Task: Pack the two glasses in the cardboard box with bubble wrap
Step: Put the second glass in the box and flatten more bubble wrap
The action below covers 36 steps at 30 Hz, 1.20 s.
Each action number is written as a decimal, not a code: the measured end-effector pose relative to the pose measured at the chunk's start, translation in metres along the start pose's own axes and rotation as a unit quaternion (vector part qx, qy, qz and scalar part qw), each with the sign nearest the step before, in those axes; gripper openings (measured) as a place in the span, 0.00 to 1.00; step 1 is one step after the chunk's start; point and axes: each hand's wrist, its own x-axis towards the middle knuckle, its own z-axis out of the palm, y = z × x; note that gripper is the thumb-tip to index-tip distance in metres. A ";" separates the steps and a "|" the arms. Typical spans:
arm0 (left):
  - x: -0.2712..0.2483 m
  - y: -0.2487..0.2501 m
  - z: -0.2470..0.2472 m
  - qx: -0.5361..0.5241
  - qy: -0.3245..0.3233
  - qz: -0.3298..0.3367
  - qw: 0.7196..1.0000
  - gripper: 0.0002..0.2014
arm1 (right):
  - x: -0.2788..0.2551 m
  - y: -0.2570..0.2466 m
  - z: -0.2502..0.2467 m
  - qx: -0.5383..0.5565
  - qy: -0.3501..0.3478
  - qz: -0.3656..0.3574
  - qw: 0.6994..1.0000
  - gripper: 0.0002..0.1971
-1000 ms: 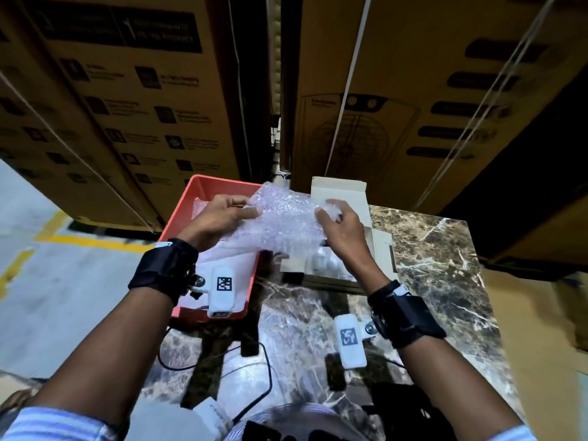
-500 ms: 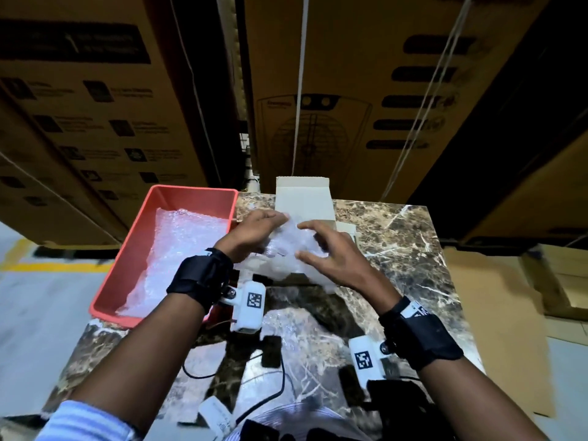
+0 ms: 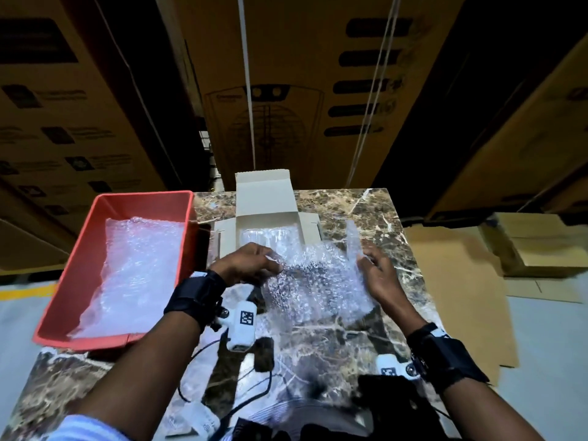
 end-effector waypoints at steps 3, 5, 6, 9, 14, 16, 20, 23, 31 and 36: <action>0.010 -0.018 0.013 -0.033 0.058 0.011 0.998 0.06 | -0.012 0.006 -0.009 -0.011 0.000 0.071 0.997 0.14; 0.014 -0.029 0.021 -0.033 0.090 0.006 0.995 0.05 | -0.019 0.012 -0.013 -0.014 -0.001 0.093 0.996 0.30; 0.014 -0.035 0.023 -0.030 0.103 0.005 0.994 0.05 | -0.021 0.016 -0.014 -0.012 -0.006 0.098 0.995 0.36; 0.010 -0.046 0.029 -0.001 0.136 0.001 0.991 0.05 | -0.022 0.032 -0.020 0.006 -0.028 0.131 0.991 0.45; 0.012 -0.072 0.025 0.118 0.182 -0.019 0.976 0.19 | -0.020 0.055 -0.035 -0.034 -0.025 0.129 0.991 0.34; 0.012 -0.080 0.024 0.197 0.197 -0.025 0.960 0.19 | -0.017 0.061 -0.041 -0.062 -0.013 0.137 0.989 0.28; 0.006 -0.091 0.029 0.255 0.218 -0.030 0.942 0.27 | -0.013 0.068 -0.061 -0.113 0.015 0.128 0.985 0.07; 0.009 -0.104 0.029 0.264 0.235 -0.036 0.935 0.31 | -0.004 0.083 -0.072 -0.200 0.033 0.122 0.972 0.11; 0.004 -0.119 0.032 0.366 0.294 -0.067 0.880 0.29 | -0.010 0.092 -0.081 -0.330 0.129 0.108 0.929 0.08; 0.000 -0.123 0.030 0.403 0.220 -0.003 0.889 0.18 | -0.016 0.080 -0.071 -0.367 0.141 0.021 0.919 0.04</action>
